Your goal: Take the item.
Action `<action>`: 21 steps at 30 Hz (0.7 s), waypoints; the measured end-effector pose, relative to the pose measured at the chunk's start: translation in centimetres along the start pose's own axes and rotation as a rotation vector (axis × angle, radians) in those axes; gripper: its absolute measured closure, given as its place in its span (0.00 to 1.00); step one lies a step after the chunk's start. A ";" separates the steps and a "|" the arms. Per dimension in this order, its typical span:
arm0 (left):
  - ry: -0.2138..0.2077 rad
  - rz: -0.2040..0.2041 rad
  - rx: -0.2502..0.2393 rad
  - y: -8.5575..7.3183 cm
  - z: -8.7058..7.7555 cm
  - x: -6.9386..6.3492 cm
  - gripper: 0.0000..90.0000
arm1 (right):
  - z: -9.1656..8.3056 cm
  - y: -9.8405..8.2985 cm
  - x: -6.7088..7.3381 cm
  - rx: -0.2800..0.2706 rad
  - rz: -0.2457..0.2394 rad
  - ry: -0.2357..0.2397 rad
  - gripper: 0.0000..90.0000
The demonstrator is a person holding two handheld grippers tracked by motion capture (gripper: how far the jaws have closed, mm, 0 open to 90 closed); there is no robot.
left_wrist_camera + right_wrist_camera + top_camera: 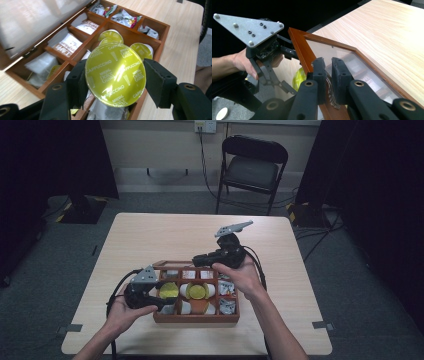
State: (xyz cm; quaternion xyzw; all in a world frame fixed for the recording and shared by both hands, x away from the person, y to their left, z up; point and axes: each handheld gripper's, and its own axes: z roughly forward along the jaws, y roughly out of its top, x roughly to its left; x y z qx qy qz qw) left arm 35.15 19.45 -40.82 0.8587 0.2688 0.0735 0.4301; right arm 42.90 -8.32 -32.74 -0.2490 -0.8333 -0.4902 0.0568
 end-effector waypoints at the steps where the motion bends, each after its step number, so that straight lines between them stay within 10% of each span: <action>1: 0.004 0.006 0.001 -0.1 0.0 0.1 0.45 | 0.0 0.0 0.0 0.000 0.000 0.000 0.92; 21: 0.074 -0.083 -0.012 -1.6 -2.0 2.9 0.45 | 0.0 0.0 0.0 0.001 0.003 0.002 0.91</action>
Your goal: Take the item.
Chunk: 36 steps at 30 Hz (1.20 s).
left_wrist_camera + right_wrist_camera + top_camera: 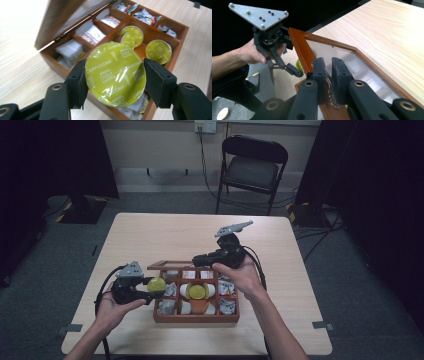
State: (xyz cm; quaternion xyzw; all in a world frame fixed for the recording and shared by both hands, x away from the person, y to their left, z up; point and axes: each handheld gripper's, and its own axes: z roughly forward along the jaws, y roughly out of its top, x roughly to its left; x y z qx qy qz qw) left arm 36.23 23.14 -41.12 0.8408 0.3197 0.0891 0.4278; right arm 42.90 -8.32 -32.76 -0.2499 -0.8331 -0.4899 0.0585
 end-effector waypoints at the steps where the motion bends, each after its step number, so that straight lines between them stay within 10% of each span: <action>1: 0.002 -0.009 -0.002 -0.1 0.0 0.2 0.45 | 0.0 0.0 0.0 0.000 0.000 0.000 0.92; 20: 0.105 -0.125 -0.054 -0.8 -1.2 4.7 0.45 | 0.0 0.1 0.0 0.001 -0.002 0.000 0.92; 36: 0.155 -0.143 0.028 -1.3 2.9 8.1 0.45 | 0.0 0.1 0.0 0.002 -0.001 0.001 0.92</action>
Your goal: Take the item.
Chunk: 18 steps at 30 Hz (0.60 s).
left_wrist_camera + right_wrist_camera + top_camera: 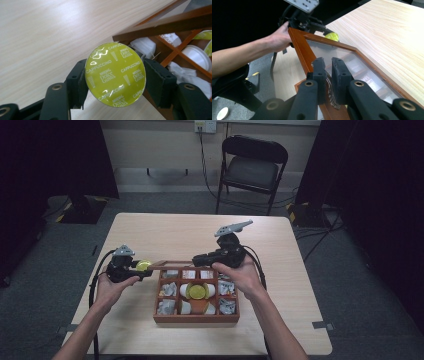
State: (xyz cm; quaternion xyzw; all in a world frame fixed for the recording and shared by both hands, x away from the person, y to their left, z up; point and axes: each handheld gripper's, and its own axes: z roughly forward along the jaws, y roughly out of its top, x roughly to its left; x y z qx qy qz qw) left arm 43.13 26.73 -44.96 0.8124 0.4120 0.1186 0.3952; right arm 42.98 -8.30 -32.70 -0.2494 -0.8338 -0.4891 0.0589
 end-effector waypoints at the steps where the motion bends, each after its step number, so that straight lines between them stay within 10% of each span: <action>1: 0.000 0.005 0.008 -0.3 0.3 0.0 0.45 | 0.0 0.0 0.0 0.001 0.000 -0.001 0.92; 18: -0.010 -0.015 0.092 -1.9 2.8 0.5 0.45 | 0.3 -0.1 -0.1 -0.001 0.009 0.016 0.92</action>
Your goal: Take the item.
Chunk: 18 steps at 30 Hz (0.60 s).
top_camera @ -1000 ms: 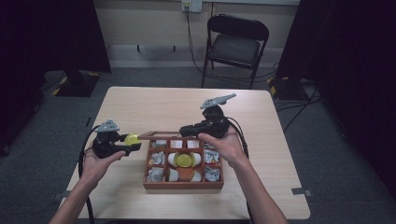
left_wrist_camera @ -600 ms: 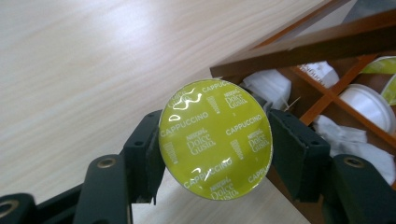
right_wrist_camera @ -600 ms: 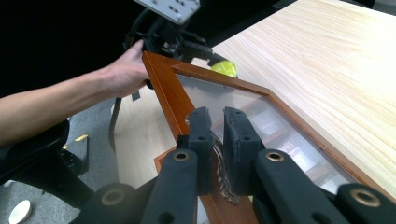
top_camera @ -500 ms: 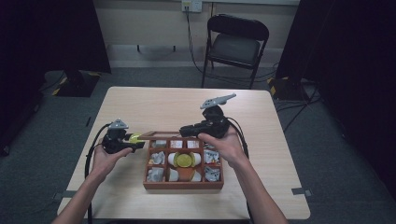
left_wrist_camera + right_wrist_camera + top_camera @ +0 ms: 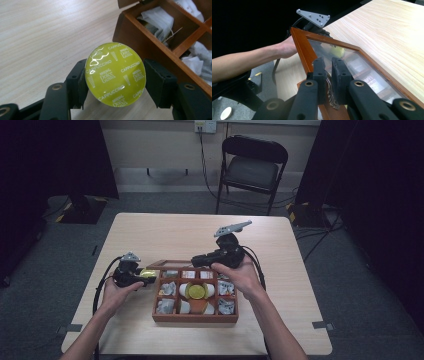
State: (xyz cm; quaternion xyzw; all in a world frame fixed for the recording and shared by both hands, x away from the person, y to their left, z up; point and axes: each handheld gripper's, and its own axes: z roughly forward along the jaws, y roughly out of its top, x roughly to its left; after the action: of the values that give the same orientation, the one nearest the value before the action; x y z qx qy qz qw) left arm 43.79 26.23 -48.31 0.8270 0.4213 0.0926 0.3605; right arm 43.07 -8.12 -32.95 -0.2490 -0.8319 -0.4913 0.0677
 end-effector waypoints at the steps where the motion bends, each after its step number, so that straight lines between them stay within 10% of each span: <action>1: 0.004 0.003 0.008 0.0 0.2 -0.1 0.45 | 0.0 0.0 0.0 0.001 -0.001 -0.001 0.92; 18: 0.010 -0.010 0.004 -0.2 0.0 -0.2 0.29 | 0.0 0.0 0.1 0.002 -0.004 -0.007 0.92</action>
State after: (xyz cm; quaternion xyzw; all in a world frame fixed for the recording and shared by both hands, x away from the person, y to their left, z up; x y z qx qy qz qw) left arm 43.56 26.14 -48.45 0.8251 0.4275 0.0939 0.3572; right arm 42.96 -8.10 -32.91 -0.2489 -0.8332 -0.4896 0.0639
